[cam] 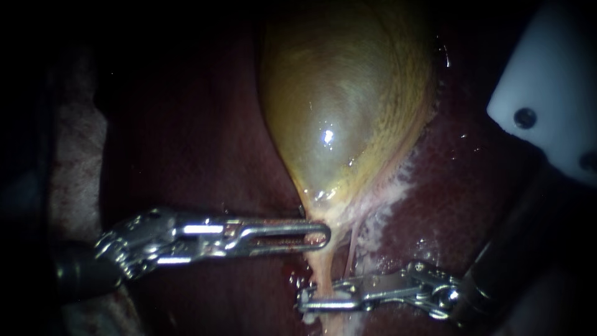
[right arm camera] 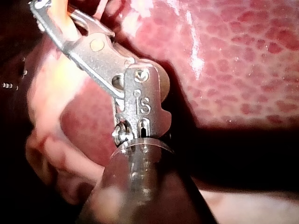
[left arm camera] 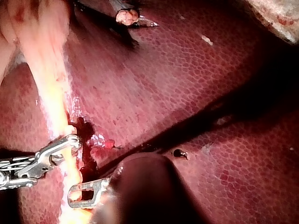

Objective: Going back second clip left tube

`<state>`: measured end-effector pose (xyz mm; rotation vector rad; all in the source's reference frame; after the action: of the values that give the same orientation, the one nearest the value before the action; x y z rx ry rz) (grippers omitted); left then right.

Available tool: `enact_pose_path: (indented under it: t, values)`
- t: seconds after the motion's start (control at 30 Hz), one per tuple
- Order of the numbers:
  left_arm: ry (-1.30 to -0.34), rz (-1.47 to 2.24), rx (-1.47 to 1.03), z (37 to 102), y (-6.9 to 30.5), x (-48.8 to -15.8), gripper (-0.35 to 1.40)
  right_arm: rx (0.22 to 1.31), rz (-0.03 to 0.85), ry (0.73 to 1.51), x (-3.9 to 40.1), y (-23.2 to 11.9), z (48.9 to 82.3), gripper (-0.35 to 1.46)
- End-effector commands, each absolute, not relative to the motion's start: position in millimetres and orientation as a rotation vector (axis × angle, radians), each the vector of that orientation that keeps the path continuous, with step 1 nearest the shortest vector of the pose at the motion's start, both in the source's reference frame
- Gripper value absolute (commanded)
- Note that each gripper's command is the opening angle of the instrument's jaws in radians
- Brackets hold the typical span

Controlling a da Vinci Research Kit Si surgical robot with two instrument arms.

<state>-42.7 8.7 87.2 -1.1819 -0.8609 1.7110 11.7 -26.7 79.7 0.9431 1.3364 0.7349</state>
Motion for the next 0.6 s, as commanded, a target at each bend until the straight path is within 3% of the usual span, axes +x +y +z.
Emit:
enact_pose_path:
  t: [0.03, 0.43, 0.6]
  values:
    - [-0.861, 1.711, -1.182, 87.2, 8.7, -42.7, -0.35, 0.943, 0.735, 1.337, 11.7, -26.8, 79.6, -0.31]
    - [-0.862, 1.711, -1.182, 87.2, 8.7, -42.6, -0.35, 0.944, 0.734, 1.337, 11.7, -26.8, 79.6, -0.30]
    - [-0.861, 1.711, -1.182, 87.1, 8.7, -42.7, -0.35, 0.944, 0.734, 1.337, 11.7, -26.8, 79.6, -0.22]
